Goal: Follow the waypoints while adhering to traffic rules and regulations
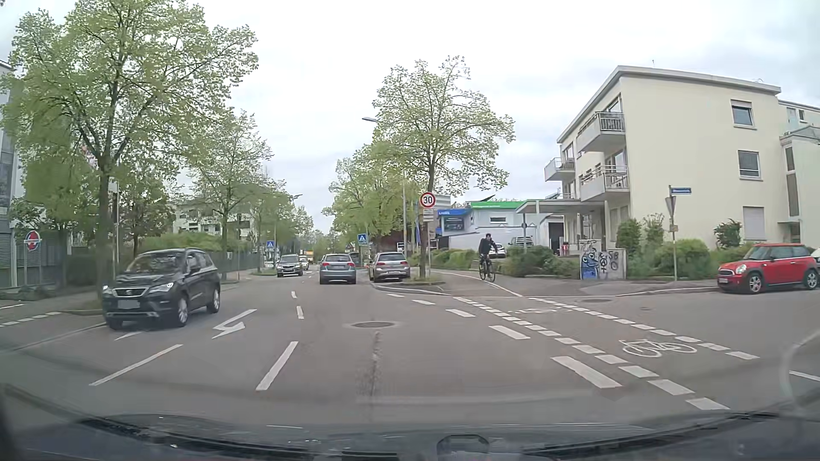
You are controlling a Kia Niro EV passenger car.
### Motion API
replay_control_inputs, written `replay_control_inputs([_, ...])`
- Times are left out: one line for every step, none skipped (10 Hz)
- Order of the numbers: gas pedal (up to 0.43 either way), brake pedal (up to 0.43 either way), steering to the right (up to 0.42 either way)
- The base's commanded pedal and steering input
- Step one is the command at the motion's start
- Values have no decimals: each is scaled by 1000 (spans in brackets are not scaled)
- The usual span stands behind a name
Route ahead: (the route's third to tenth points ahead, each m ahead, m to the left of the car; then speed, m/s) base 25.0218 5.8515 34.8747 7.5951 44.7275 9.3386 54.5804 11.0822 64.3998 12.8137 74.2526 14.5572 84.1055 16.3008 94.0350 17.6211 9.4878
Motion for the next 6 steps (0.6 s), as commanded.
replay_control_inputs([39,0,-75])
replay_control_inputs([39,0,-80])
replay_control_inputs([39,0,-80])
replay_control_inputs([39,0,-80])
replay_control_inputs([39,0,-81])
replay_control_inputs([39,0,-81])
